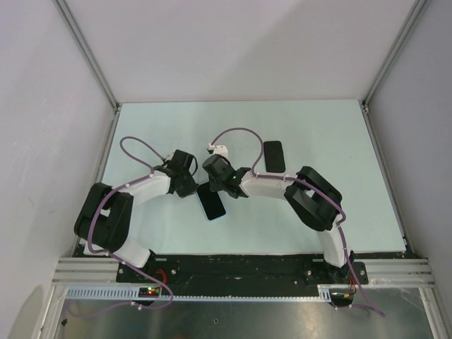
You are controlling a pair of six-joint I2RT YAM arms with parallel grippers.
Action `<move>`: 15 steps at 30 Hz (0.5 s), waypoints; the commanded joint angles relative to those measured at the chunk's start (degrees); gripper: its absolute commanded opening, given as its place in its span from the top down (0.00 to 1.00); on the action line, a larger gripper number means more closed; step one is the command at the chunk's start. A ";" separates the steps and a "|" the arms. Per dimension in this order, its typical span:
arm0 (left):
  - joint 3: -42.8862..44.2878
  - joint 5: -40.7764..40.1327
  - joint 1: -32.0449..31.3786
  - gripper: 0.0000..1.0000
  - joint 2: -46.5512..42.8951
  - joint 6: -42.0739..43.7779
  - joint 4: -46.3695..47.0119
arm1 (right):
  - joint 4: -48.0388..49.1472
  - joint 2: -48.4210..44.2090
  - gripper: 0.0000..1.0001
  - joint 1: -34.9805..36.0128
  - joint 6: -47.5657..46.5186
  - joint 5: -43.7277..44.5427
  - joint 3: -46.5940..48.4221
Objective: Put the phone into the phone case
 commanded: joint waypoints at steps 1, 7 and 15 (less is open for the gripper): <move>2.14 0.09 0.22 1.00 -0.65 1.25 1.48 | -9.86 5.38 0.89 4.48 2.59 -7.97 -5.45; 1.77 0.13 0.26 1.00 -1.68 1.22 1.45 | -10.40 4.76 0.89 5.78 2.55 -7.62 -5.88; 2.97 0.95 0.16 1.00 -0.01 1.45 1.47 | -8.97 3.21 0.88 7.75 5.05 -8.08 -8.66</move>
